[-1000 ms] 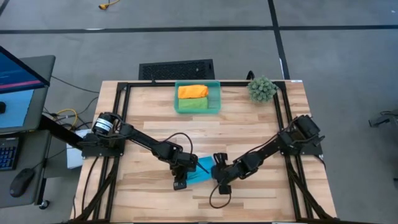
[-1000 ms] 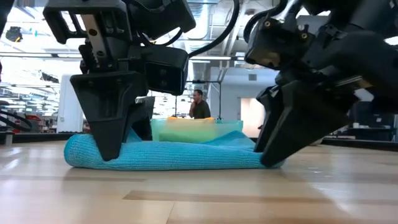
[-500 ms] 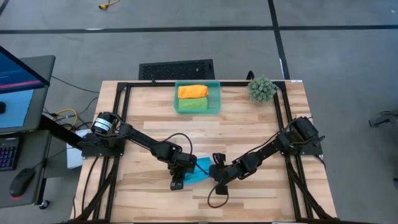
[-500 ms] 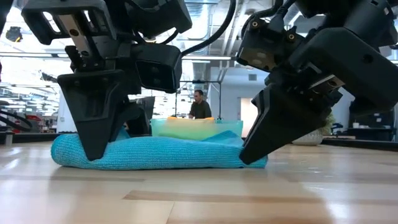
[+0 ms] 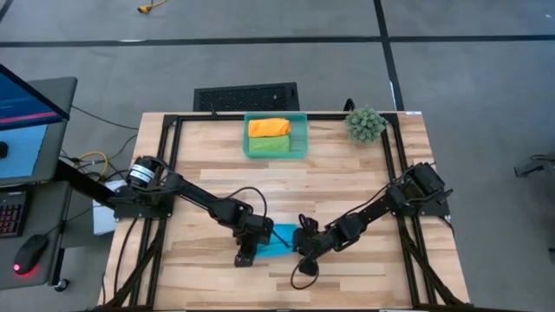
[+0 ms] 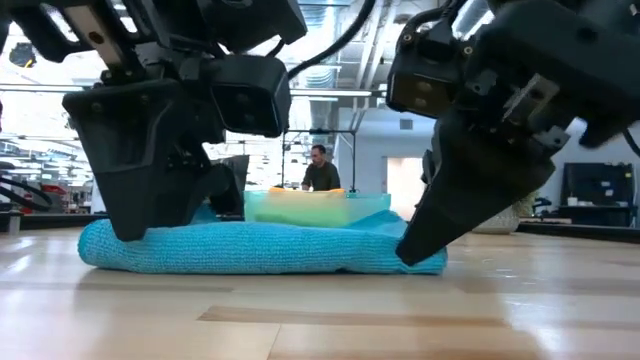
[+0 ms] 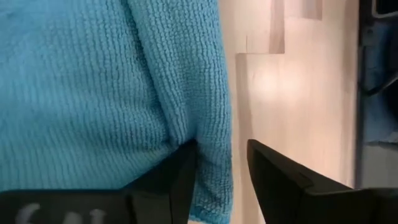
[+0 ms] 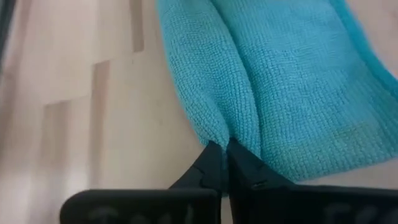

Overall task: Roll microfiber towels into tight, uniform cylinder then place into a basket
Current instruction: Roll the blue microfiber cloth

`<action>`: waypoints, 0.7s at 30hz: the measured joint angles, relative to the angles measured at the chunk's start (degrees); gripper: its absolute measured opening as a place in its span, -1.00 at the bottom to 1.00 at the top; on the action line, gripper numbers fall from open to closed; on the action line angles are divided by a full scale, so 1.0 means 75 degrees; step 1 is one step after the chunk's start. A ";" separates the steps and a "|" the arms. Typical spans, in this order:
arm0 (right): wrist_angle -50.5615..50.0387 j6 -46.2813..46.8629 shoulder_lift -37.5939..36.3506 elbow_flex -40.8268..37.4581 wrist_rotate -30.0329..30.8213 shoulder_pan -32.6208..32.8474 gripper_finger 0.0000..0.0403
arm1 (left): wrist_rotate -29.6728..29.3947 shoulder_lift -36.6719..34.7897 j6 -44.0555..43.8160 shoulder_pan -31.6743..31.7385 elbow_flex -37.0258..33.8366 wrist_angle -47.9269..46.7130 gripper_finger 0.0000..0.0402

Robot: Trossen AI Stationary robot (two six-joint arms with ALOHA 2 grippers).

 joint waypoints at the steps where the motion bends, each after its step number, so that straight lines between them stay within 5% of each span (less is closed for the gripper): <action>1: -0.0004 0.0212 -0.0031 -0.0008 -0.0130 -0.0002 -0.88 | -0.0148 -0.0040 0.0131 -0.0050 -0.0003 -0.0025 -0.29; 12: 0.0739 0.1877 -0.0126 -0.0043 -0.1508 0.0001 -0.90 | -0.3061 -0.0798 0.1268 -0.1029 -0.0023 -0.1005 -0.31; 21: 0.1143 0.3234 -0.0123 -0.0043 -0.1870 0.0013 -0.93 | -0.5511 -0.0818 0.1503 -0.2352 -0.0023 -0.1034 -0.31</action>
